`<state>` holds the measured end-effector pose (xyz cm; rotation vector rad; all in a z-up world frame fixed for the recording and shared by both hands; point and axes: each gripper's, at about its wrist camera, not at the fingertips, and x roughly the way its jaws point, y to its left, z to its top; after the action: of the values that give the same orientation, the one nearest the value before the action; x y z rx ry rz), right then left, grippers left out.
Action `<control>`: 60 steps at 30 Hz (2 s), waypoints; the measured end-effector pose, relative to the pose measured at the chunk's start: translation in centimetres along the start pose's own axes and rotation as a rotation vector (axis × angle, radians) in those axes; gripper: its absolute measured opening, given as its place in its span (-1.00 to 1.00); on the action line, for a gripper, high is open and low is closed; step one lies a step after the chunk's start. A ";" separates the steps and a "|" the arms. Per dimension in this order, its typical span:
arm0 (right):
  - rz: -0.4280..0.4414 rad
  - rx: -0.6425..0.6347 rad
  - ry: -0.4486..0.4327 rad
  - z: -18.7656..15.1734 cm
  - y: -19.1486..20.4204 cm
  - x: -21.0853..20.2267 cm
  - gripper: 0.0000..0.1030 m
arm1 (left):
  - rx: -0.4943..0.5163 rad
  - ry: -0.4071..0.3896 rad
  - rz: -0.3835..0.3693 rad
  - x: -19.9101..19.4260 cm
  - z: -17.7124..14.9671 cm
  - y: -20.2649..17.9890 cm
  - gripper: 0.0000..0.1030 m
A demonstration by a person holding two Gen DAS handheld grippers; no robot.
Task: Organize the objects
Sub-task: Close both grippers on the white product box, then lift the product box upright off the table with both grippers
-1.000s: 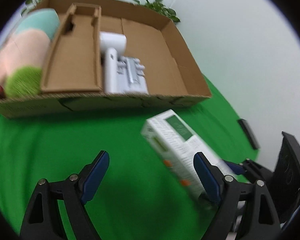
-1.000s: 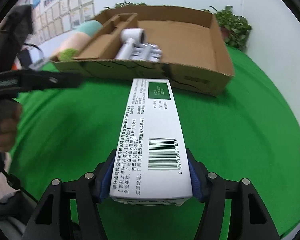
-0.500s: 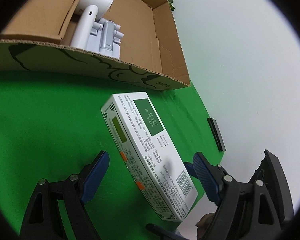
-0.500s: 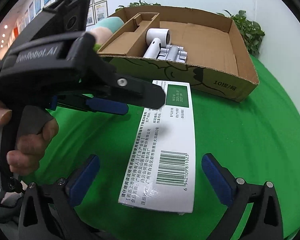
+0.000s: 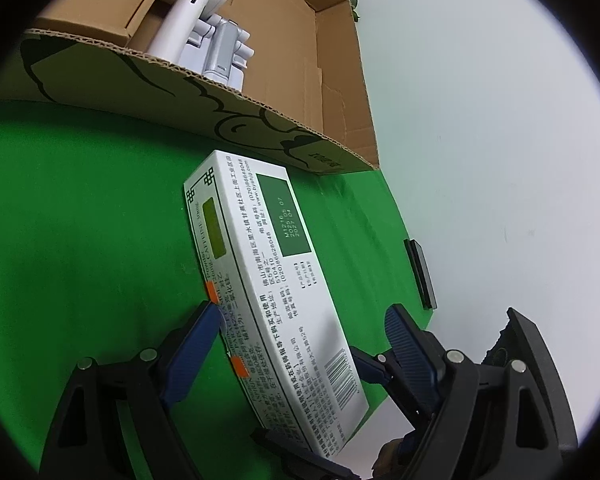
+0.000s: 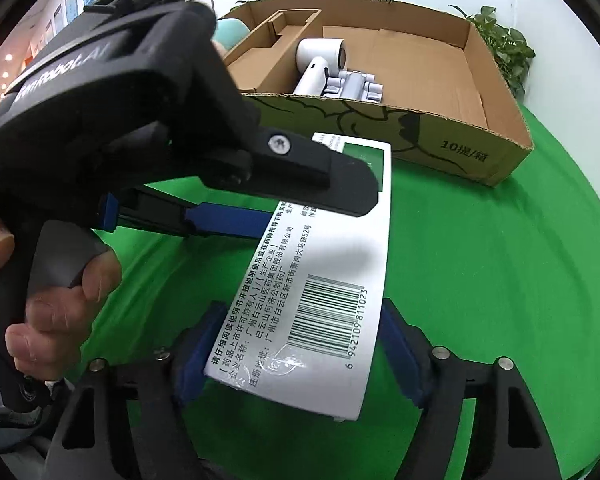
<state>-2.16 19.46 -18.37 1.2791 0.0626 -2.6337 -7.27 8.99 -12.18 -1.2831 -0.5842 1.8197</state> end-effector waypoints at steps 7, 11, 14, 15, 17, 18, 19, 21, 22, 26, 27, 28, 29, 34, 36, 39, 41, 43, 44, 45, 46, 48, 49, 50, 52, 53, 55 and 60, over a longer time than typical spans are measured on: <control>0.079 0.064 -0.012 -0.1 -1.1 -0.2 0.41 | -0.024 -0.016 -0.002 0.3 -0.5 0.0 0.57; 0.102 0.072 -0.018 -0.2 -1.1 -0.4 0.41 | -0.043 -0.014 0.000 0.4 -0.8 -0.2 0.57; 0.122 0.086 -0.024 -0.4 -1.3 -0.5 0.41 | -0.059 -0.014 0.003 0.5 -1.0 -0.3 0.45; 0.123 0.087 -0.027 -0.4 -1.4 -0.6 0.40 | -0.062 -0.014 0.007 0.5 -1.1 -0.3 0.37; 0.128 0.097 -0.030 -0.7 -1.4 -0.9 0.40 | -0.066 -0.015 0.013 0.6 -1.2 -0.4 0.26; 0.131 0.105 -0.036 -0.7 -1.6 -1.0 0.39 | -0.062 -0.015 0.017 0.6 -1.2 -0.6 0.20; 0.133 0.108 -0.041 -0.7 -1.7 -1.2 0.39 | -0.062 -0.017 0.018 0.6 -1.3 -0.7 0.19; 0.129 0.102 -0.054 -0.7 -1.6 -1.6 0.38 | -0.065 -0.017 0.015 0.6 -1.3 -1.0 0.19; 0.125 0.098 -0.065 -0.7 -1.5 -2.0 0.38 | -0.067 -0.013 0.015 0.7 -1.4 -1.1 0.19; 0.126 0.112 -0.093 -0.7 -1.7 -2.9 0.37 | -0.097 0.009 0.014 1.1 -1.6 -1.0 0.19; 0.129 0.117 -0.094 -0.6 -1.7 -3.0 0.37 | -0.109 0.012 0.005 1.2 -1.6 -0.9 0.19; 0.142 0.122 -0.093 -0.6 -1.8 -3.0 0.37 | -0.118 0.014 0.000 1.3 -1.7 -0.8 0.19; 0.151 0.125 -0.088 -0.7 -1.8 -3.0 0.37 | -0.132 0.019 -0.012 1.5 -1.7 -0.6 0.19; 0.162 0.106 -0.060 -0.8 -1.0 -2.5 0.34 | -0.150 0.024 -0.019 1.9 -1.8 -0.7 0.19; 0.162 0.111 -0.052 -0.8 -1.0 -2.2 0.32 | -0.149 0.019 -0.021 1.9 -1.8 -0.7 0.19; 0.144 0.102 -0.035 -0.8 -0.9 -1.7 0.27 | -0.135 0.013 -0.009 2.0 -1.8 -1.0 -0.12; 0.135 0.099 -0.026 -0.8 -0.9 -1.4 0.26 | -0.118 0.012 -0.009 2.0 -1.7 -1.3 -0.20; 0.133 0.098 -0.032 -0.7 -0.9 -1.4 0.25 | -0.091 0.003 -0.005 1.9 -1.6 -1.9 -0.22; 0.131 0.096 -0.035 -0.5 -0.8 -1.4 0.25 | -0.070 -0.004 0.003 1.7 -1.5 -2.4 -0.23; 0.127 0.093 -0.040 -0.4 -0.8 -1.4 0.24 | -0.054 -0.009 0.007 1.6 -1.4 -2.8 -0.25; 0.124 0.092 -0.047 -0.3 -0.7 -1.5 0.23 | -0.038 -0.015 0.010 1.4 -1.3 -3.2 -0.26; 0.117 0.092 -0.061 -0.1 -0.7 -1.6 0.22 | 0.001 -0.026 0.011 1.1 -1.1 -4.3 -0.29; 0.114 0.095 -0.072 0.0 -0.7 -1.7 0.22 | 0.020 -0.032 0.013 0.9 -0.9 -4.9 -0.30; 0.114 0.099 -0.083 0.2 -0.8 -1.9 0.21 | 0.037 -0.038 0.017 0.7 -0.8 -5.4 -0.31; 0.112 0.106 -0.107 0.6 -1.0 -2.3 0.21 | 0.075 -0.049 0.025 0.5 -0.4 -6.5 -0.31; 0.110 0.108 -0.115 0.7 -1.1 -2.4 0.21 | 0.097 -0.055 0.031 0.4 -0.2 -7.2 -0.31; 0.105 0.111 -0.140 1.2 -1.3 -2.8 0.21 | 0.137 -0.067 0.036 0.2 0.2 -8.5 -0.31; 0.087 0.110 -0.216 2.4 -1.9 -4.0 0.21 | 0.220 -0.096 0.041 -0.2 1.3 -11.2 -0.32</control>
<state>-2.01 21.74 -13.83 0.9956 -0.1700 -2.7139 -4.46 15.21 -3.20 -1.0719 -0.3980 1.9288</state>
